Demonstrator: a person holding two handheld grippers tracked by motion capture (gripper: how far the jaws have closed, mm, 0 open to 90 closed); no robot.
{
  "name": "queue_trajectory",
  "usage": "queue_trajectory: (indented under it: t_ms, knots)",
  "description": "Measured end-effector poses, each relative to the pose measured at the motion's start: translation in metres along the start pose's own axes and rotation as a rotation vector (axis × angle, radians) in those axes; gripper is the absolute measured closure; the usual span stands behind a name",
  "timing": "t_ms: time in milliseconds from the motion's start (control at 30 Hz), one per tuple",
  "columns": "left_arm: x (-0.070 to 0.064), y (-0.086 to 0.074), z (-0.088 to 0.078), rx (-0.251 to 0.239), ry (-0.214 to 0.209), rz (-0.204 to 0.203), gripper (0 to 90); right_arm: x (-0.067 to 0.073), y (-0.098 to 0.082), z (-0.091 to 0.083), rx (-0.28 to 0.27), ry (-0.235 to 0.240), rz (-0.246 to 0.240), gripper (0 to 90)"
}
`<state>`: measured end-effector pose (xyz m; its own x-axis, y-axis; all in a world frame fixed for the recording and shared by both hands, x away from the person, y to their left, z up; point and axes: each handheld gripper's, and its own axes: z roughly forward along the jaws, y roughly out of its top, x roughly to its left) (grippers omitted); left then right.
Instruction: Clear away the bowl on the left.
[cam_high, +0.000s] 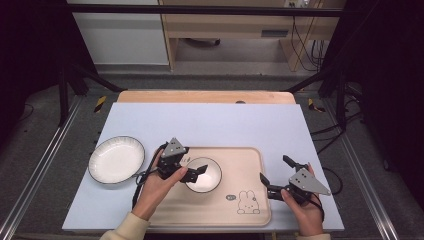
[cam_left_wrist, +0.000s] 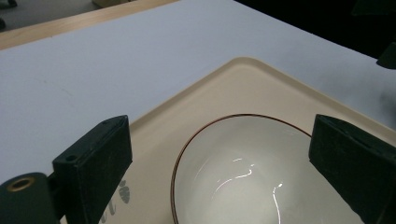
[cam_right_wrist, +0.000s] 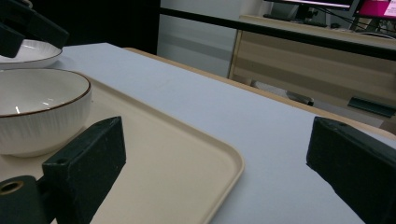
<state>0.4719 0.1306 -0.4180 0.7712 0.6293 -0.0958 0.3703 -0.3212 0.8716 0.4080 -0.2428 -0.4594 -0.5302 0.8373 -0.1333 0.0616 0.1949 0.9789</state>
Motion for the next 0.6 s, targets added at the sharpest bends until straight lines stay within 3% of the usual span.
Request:
queue_trajectory:
  t_ms: [100,300,600]
  knots:
    - [0.002,0.0,-0.007,-0.036,-0.021,0.003,4.9,0.0,0.0,0.0,0.001,-0.002,0.004,3.9]
    - [0.006,-0.002,-0.017,-0.042,-0.018,0.024,3.8,0.0,0.0,0.0,-0.001,-0.005,0.009,3.5]
    - [0.012,-0.007,-0.03,-0.071,-0.027,0.004,4.0,0.0,0.0,0.0,0.003,-0.006,0.01,3.5]
